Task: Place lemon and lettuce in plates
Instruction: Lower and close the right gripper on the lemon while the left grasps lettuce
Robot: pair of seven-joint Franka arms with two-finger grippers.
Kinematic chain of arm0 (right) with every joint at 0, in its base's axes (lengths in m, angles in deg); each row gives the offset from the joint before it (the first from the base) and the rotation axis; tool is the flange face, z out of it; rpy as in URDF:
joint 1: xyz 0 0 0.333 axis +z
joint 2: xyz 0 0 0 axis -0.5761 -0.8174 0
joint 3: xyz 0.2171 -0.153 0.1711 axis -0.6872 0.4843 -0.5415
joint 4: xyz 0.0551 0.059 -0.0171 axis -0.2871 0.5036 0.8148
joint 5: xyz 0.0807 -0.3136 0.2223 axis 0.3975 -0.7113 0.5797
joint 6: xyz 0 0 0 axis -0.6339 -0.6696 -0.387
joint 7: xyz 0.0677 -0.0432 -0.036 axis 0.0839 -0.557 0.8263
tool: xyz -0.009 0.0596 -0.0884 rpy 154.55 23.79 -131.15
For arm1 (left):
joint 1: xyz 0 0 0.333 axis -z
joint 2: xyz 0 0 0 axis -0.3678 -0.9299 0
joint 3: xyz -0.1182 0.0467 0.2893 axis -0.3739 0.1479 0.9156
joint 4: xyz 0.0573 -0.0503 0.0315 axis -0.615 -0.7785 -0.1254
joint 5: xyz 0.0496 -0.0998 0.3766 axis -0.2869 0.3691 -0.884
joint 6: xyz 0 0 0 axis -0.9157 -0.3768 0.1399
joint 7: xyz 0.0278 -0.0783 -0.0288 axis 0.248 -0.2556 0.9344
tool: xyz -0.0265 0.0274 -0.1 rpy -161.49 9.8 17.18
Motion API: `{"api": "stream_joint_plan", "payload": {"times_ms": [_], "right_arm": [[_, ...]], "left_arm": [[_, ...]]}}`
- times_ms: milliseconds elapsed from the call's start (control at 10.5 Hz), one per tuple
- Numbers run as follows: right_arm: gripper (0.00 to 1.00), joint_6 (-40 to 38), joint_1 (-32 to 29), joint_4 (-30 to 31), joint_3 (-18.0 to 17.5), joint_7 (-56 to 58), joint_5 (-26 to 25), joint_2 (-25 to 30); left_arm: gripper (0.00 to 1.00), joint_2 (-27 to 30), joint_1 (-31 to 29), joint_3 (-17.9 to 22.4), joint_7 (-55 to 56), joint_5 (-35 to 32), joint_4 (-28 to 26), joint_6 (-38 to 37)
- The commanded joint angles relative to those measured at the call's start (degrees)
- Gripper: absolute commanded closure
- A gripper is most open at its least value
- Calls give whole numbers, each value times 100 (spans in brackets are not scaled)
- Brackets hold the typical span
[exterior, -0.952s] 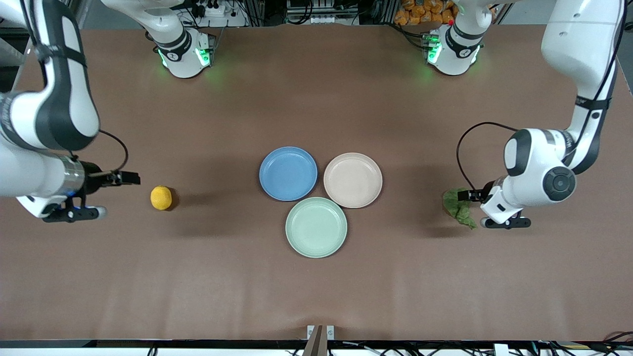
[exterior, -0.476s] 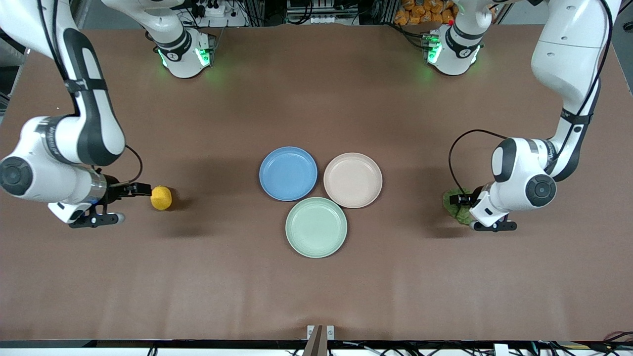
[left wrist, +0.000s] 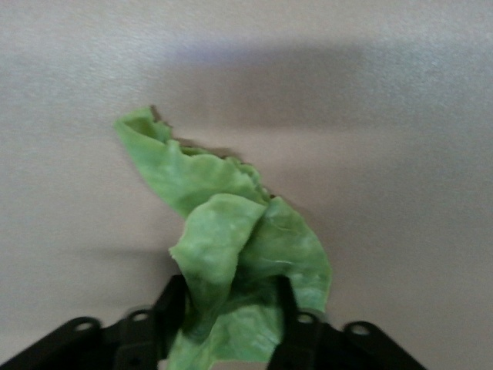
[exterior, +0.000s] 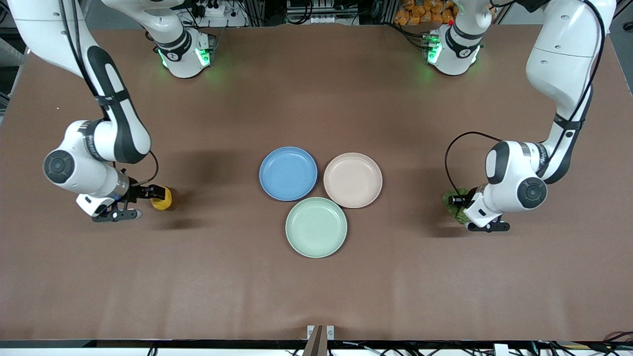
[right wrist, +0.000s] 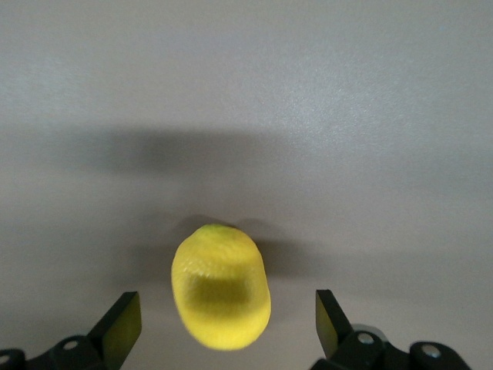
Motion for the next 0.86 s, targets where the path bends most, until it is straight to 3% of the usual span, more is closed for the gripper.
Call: {"api": "stream_joint_plan", "payload": {"times_ms": [0, 476, 571, 762], "right_arm": [[0, 566, -13, 266, -27, 84, 9, -116], [0, 1376, 13, 592, -45, 76, 9, -450], [6, 1368, 22, 592, -45, 67, 17, -451], [36, 1350, 31, 592, -45, 23, 26, -451]], "left_arm": [[100, 36, 44, 6, 417, -476, 54, 16], [100, 353, 114, -3, 639, -531, 220, -361], [100, 362, 114, -29, 700, -531, 326, -501], [100, 388, 228, -38, 868, -531, 423, -652]]}}
